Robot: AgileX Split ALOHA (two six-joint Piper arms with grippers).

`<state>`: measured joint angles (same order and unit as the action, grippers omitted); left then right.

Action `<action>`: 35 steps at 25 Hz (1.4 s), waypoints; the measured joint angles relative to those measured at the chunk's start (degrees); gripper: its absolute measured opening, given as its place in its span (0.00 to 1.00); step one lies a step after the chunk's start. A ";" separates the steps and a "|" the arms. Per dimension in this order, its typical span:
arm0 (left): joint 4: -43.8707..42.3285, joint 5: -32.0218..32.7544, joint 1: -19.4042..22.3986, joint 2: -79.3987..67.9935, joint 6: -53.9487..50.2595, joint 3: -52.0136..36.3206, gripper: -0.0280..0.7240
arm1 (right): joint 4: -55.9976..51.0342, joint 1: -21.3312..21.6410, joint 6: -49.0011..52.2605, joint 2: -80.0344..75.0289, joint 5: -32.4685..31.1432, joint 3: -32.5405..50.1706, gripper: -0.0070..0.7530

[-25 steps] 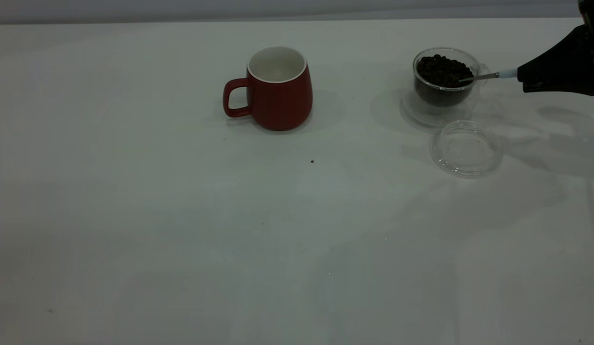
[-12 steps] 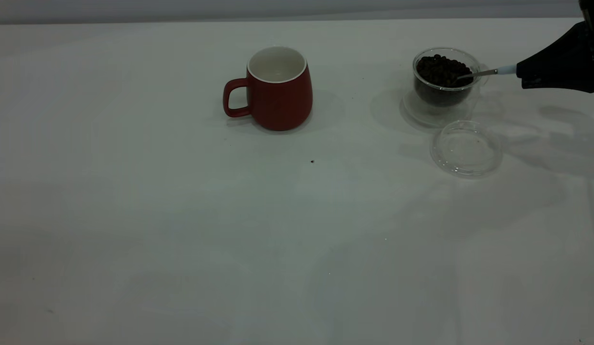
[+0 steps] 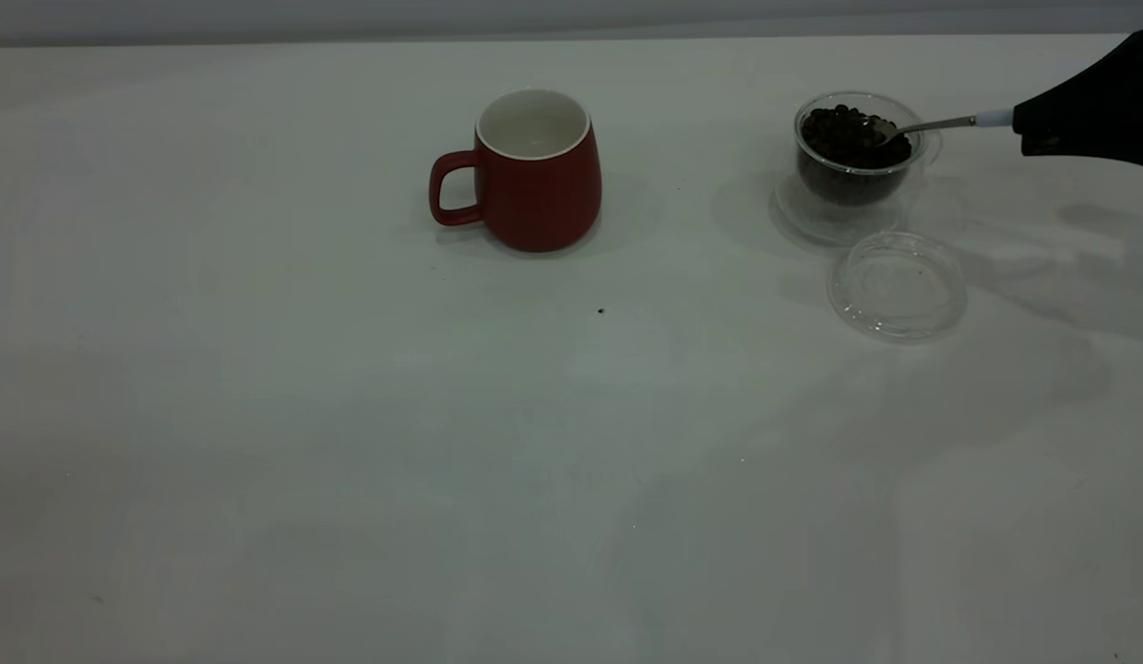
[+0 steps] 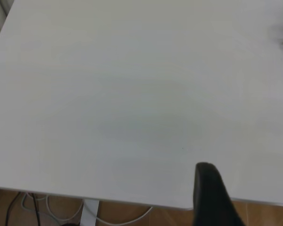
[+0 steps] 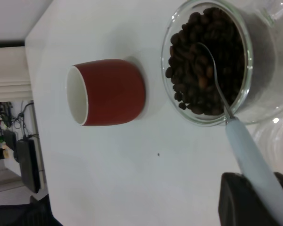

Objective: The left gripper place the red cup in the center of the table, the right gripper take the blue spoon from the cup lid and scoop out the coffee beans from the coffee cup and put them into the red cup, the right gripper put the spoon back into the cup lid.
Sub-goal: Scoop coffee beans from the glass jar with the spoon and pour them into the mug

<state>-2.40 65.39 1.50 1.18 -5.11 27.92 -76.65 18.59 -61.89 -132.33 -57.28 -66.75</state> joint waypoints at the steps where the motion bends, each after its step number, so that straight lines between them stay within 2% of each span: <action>1: 0.00 0.00 0.00 0.00 0.00 0.00 0.63 | -0.07 0.17 -0.11 0.00 -0.38 0.00 0.15; 21: 0.00 0.00 0.00 0.00 0.00 0.00 0.63 | -1.06 0.72 0.42 0.00 -2.16 0.00 0.15; 35: 0.00 0.00 0.00 0.00 -0.11 0.00 0.63 | -4.32 0.93 0.82 0.00 -7.97 0.00 0.15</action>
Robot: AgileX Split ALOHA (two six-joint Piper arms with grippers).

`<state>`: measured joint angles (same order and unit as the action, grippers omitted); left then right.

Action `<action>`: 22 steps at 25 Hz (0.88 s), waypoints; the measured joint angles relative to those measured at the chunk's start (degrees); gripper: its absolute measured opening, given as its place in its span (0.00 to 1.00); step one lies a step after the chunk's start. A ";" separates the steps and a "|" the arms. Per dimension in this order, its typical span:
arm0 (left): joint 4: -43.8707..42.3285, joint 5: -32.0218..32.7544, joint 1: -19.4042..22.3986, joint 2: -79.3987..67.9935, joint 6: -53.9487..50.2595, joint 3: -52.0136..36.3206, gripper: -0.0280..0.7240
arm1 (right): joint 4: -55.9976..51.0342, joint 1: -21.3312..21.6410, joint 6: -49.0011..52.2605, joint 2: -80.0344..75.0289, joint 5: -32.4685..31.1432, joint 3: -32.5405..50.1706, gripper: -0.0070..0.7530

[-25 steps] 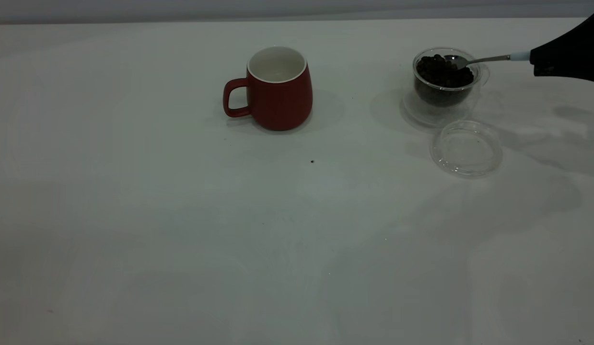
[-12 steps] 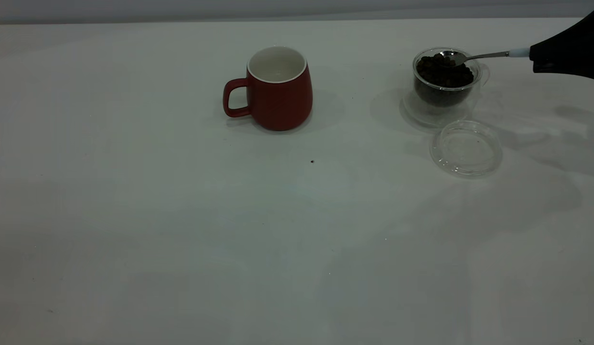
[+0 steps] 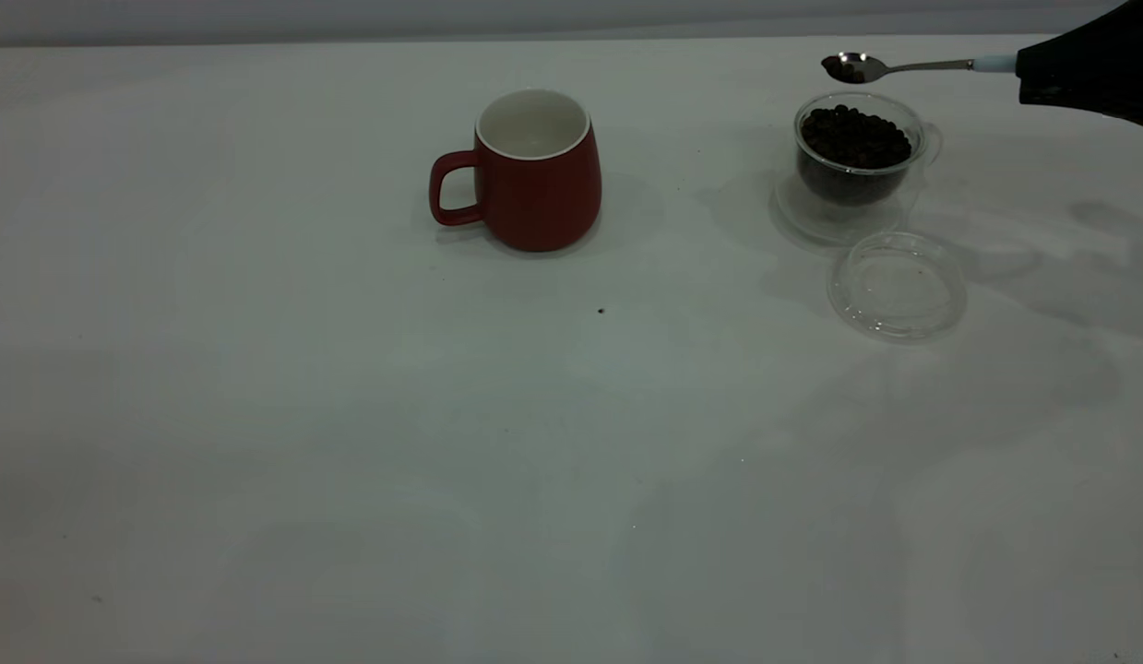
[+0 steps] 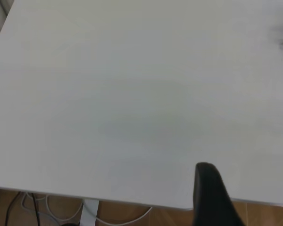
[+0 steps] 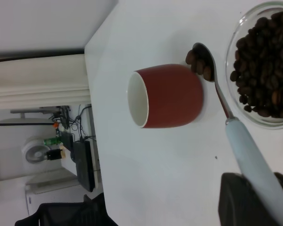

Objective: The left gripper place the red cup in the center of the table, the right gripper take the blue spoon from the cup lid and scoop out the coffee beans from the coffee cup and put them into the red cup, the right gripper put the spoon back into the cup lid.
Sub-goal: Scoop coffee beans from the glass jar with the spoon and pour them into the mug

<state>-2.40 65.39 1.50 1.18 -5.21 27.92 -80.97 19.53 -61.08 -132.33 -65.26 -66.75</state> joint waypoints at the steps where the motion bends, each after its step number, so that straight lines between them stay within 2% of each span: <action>1: 0.00 0.00 0.00 0.00 0.00 0.00 0.63 | -0.22 0.00 0.05 0.00 0.00 0.00 0.15; 8: 0.00 0.00 0.00 0.00 0.00 0.00 0.63 | -0.63 -0.98 0.86 0.00 0.00 -0.01 0.15; 22: 0.00 0.00 0.00 0.00 0.00 0.00 0.63 | -4.70 -10.47 0.63 0.00 0.00 -0.01 0.15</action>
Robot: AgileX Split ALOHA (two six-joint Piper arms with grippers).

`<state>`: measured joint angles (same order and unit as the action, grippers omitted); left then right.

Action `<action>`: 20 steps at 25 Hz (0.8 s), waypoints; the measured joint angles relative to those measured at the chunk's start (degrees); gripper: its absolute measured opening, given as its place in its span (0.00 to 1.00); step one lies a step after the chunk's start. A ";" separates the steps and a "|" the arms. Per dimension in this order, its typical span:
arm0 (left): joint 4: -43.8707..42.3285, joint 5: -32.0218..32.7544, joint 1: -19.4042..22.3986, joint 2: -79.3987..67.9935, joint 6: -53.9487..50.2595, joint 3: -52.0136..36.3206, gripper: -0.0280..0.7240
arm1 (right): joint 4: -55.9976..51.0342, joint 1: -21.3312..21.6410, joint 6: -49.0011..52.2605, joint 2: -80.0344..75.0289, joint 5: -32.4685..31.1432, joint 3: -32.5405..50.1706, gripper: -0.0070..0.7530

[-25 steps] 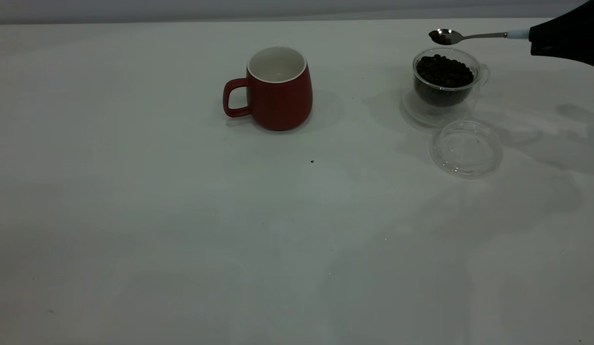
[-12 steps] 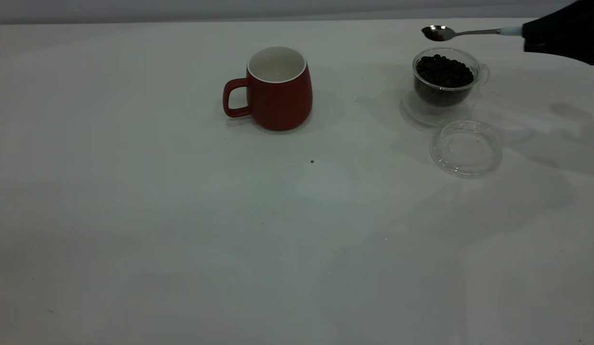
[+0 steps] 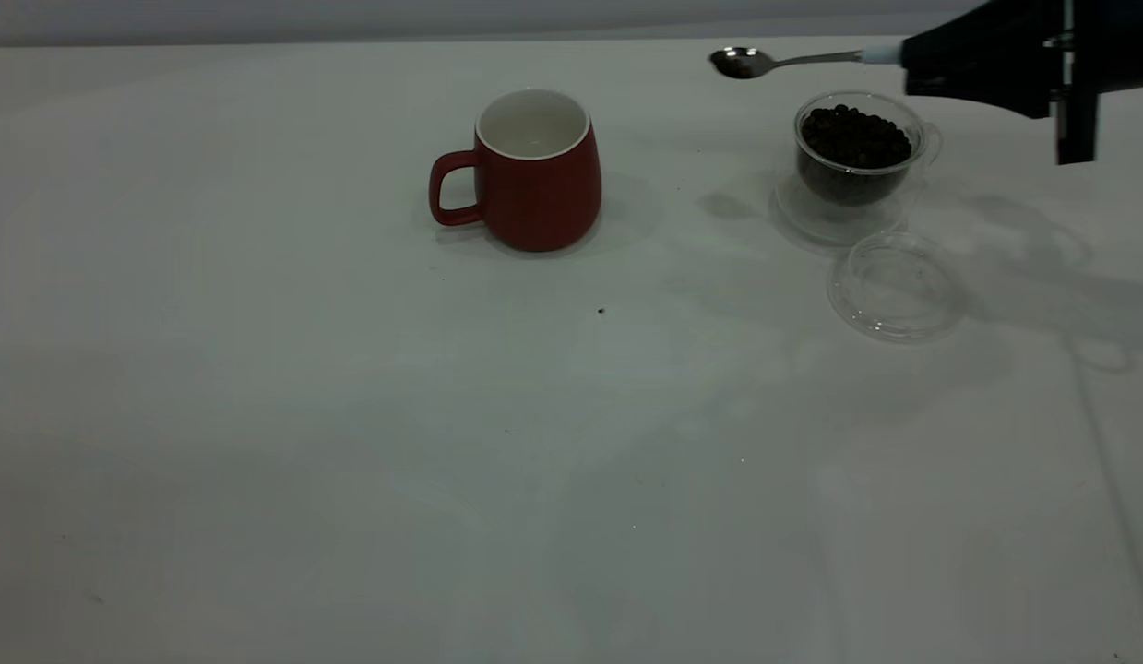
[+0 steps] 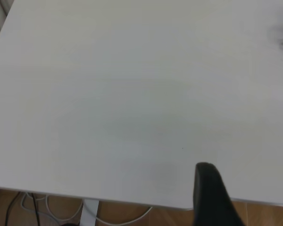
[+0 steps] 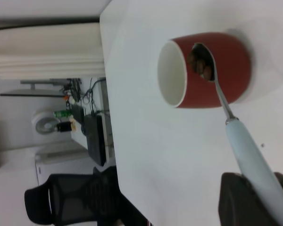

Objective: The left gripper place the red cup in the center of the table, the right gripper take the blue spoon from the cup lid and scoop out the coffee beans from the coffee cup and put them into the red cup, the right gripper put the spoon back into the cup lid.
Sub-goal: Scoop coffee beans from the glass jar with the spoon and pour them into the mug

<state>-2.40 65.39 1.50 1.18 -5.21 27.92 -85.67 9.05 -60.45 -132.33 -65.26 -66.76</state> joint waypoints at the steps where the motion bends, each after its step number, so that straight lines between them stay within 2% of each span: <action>1: 0.00 0.00 0.00 0.00 0.00 0.00 0.63 | -0.47 -0.78 0.00 0.00 0.00 0.00 0.15; 8: 0.00 0.00 0.00 0.00 0.00 0.00 0.63 | -3.81 -6.47 0.00 0.00 0.32 0.00 0.15; 20: 0.00 0.00 0.00 0.00 0.14 0.00 0.63 | -10.13 -14.18 -0.10 0.00 6.36 -0.05 0.15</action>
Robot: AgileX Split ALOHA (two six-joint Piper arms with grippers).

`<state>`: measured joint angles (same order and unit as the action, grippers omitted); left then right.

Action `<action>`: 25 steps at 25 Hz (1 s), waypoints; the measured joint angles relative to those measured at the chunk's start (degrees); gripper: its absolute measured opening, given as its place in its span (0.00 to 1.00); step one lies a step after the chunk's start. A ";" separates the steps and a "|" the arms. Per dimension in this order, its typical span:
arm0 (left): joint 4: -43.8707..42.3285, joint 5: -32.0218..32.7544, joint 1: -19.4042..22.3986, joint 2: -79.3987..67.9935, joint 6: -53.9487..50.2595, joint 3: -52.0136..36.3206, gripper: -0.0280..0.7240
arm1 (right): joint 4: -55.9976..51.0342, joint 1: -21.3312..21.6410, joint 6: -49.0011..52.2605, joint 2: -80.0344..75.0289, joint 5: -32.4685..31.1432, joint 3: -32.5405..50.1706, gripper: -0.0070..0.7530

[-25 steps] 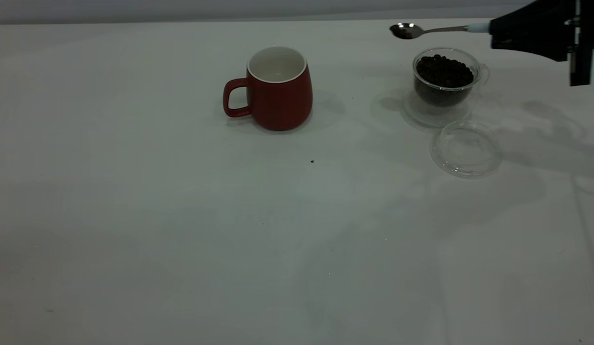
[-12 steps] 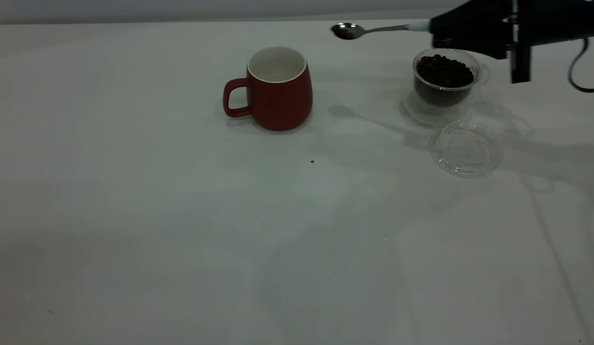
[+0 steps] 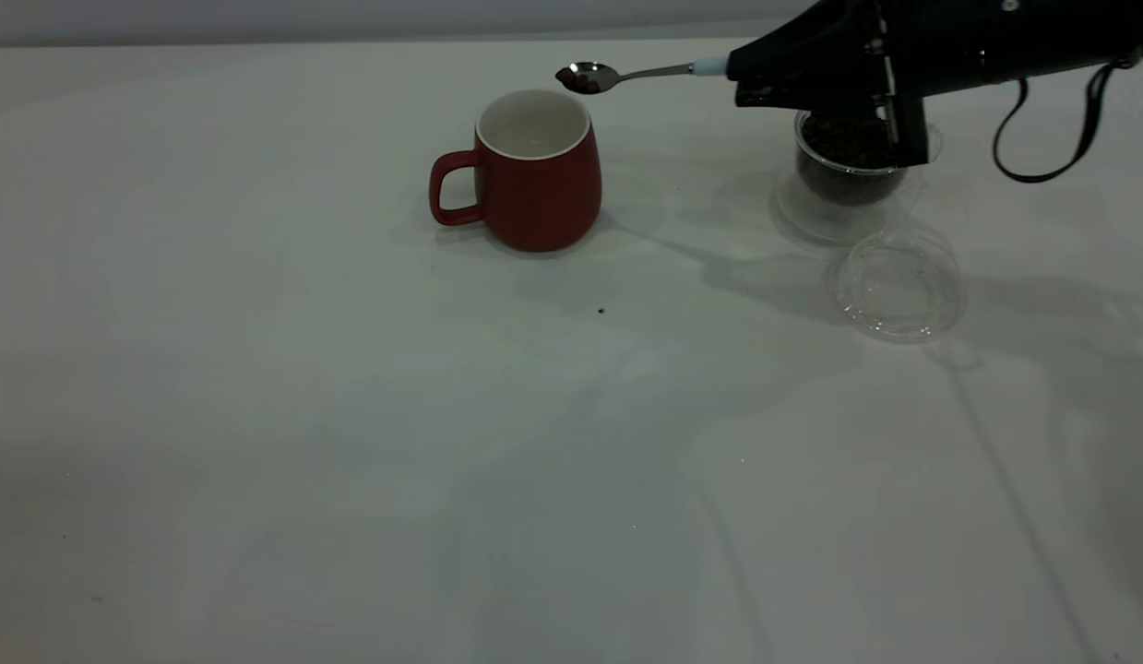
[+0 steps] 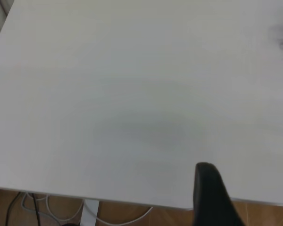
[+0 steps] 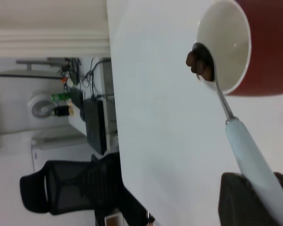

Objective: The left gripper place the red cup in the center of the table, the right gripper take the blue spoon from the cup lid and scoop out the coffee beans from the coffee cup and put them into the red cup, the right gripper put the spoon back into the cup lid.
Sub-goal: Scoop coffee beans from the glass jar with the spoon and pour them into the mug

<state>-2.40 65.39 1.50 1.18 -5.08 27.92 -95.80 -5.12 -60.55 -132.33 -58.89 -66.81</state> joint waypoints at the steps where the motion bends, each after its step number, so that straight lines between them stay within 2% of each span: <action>1: 0.00 0.00 0.00 0.00 -0.05 0.00 0.63 | -0.47 -0.56 -0.05 0.00 0.49 0.00 0.15; 17: 0.00 0.00 0.00 0.00 -0.05 0.00 0.63 | -4.17 -6.00 -1.99 0.00 8.55 -3.06 0.15; 25: 0.00 0.00 0.00 0.00 -0.05 0.00 0.63 | -0.96 -6.44 -2.59 0.00 13.94 -3.18 0.15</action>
<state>-2.40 65.39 1.50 1.18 -5.13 27.92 -96.76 -11.57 -63.15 -132.33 -44.95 -69.99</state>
